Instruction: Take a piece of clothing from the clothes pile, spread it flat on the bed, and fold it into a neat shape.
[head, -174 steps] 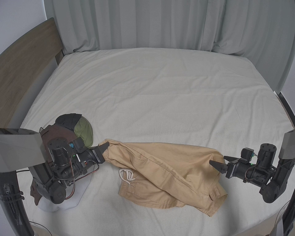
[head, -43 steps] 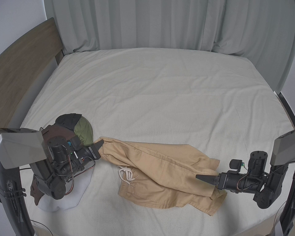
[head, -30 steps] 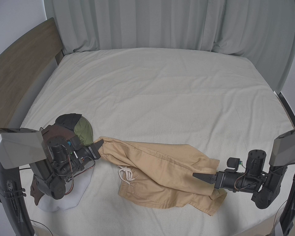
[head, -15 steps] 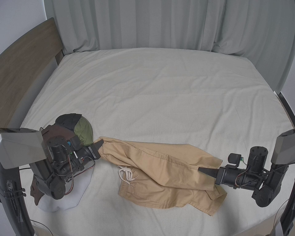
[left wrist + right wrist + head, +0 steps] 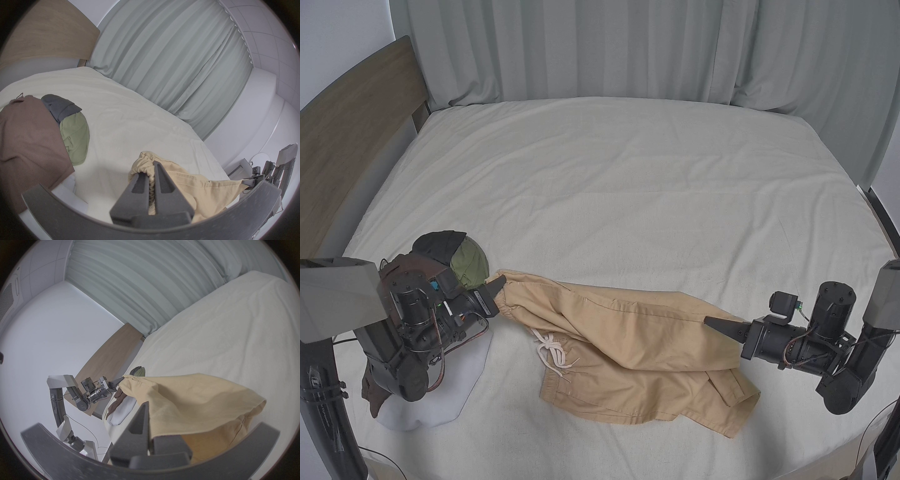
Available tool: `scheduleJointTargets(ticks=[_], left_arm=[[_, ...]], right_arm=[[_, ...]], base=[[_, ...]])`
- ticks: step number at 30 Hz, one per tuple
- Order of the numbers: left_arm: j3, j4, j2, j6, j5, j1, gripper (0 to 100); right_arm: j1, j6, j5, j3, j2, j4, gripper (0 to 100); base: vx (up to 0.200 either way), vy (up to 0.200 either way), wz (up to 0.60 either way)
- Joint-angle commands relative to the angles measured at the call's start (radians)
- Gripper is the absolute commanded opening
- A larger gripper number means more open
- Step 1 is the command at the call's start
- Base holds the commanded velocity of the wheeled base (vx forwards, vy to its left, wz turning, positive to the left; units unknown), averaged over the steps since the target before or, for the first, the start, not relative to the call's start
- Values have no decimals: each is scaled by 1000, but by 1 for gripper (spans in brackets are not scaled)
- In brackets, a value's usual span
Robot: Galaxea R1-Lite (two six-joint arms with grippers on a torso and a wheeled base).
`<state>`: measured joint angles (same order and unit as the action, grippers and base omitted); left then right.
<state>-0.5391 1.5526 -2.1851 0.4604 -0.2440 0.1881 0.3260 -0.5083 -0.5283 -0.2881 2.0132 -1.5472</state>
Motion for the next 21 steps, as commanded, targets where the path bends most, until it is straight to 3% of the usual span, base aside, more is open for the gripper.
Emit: scheduleJointTargets(ticks=[1, 21], left_arm=[[5, 3, 42, 1, -24, -21, 0], [80, 1, 203, 0, -169, -72, 0]], right_arm=[[2, 1, 1, -6, -45, 1, 0], [2, -1, 1, -31, -56, -1, 0]], base=[[0, 0, 0], [0, 0, 0]])
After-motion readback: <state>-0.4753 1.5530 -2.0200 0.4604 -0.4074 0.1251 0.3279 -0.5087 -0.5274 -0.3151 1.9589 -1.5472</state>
